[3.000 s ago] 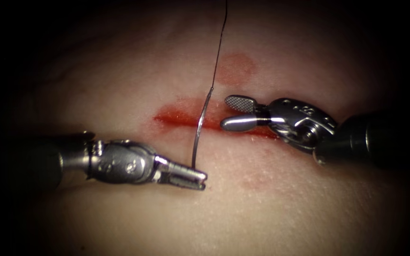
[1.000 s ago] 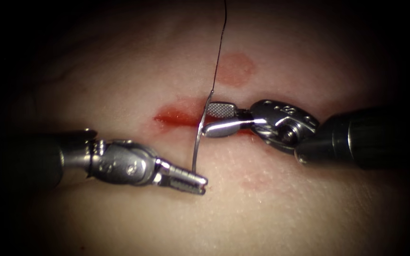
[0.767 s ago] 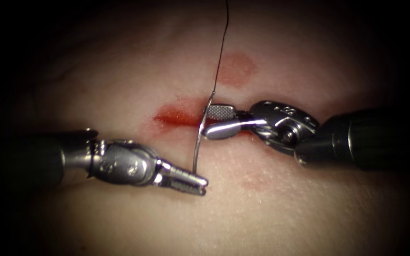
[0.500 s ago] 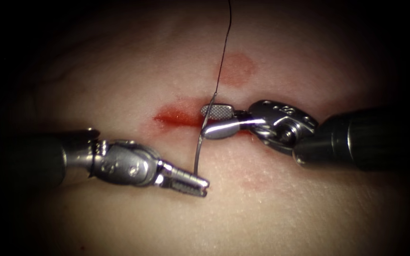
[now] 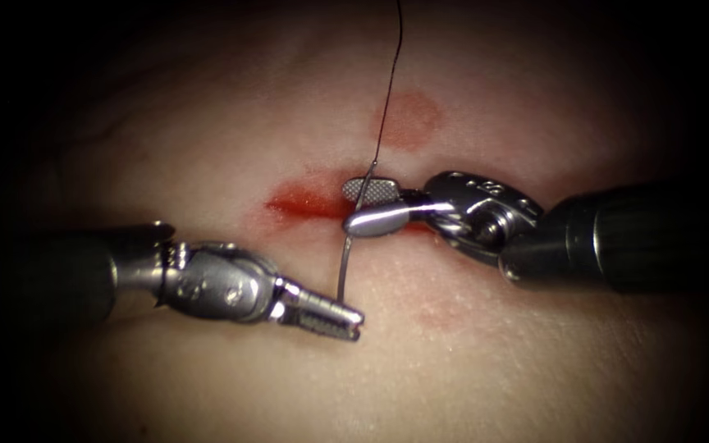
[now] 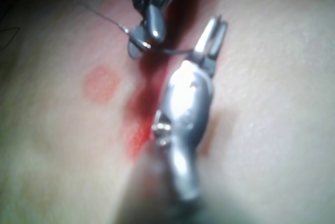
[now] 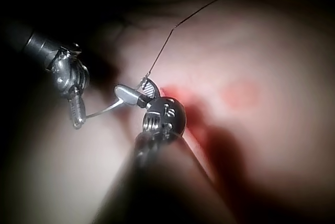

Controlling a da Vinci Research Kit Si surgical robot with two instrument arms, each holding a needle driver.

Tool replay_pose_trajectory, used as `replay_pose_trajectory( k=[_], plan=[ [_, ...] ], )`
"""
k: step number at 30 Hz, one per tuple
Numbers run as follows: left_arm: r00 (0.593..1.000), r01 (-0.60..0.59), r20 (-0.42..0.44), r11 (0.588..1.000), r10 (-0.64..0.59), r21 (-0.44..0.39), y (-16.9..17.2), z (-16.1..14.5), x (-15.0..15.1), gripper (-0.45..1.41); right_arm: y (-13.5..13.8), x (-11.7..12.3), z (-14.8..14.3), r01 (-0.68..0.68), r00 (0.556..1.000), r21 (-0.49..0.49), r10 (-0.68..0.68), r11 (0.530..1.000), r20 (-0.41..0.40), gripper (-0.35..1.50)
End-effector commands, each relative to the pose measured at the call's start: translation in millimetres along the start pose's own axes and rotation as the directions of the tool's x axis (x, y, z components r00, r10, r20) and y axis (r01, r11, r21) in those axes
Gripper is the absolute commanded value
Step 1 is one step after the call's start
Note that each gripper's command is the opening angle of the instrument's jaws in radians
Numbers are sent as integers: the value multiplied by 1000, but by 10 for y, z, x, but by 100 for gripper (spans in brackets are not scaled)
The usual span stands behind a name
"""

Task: Wound Closure
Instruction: Hand the needle from the left gripper to the right gripper.

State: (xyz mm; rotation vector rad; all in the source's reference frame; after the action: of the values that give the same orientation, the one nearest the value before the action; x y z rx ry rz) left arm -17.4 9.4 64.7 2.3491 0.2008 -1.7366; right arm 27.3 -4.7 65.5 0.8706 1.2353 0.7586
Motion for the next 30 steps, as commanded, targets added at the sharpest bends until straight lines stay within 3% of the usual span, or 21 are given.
replay_pose_trajectory(
  k=[1, 17, 24, 27, 30],
  plan=[
    [1000, 1, -2, 1000, -1, -1, 1, 4, -8, -35, 3, -6, 7, 0, 1000, 2, 0, 1000, 1, 94],
    [1000, -3, -2, 1000, 3, -4, 3, 6, -9, -35, 3, -7, 14, -10, 1000, 28, 10, 1000, 7, 89],
    [1000, -3, -2, 1000, 3, -5, 3, 6, -10, -35, 3, -8, 14, -9, 1000, 30, 9, 1000, 8, 66],
    [1000, -3, -2, 1000, 3, -5, 3, 6, -9, -35, 3, -9, 13, -6, 1000, 37, 6, 999, 10, 44],
    [1000, -2, -2, 1000, 2, -5, 3, 6, -9, -35, 3, -10, 13, -5, 1000, 38, 4, 999, 11, 42]
  ],
)
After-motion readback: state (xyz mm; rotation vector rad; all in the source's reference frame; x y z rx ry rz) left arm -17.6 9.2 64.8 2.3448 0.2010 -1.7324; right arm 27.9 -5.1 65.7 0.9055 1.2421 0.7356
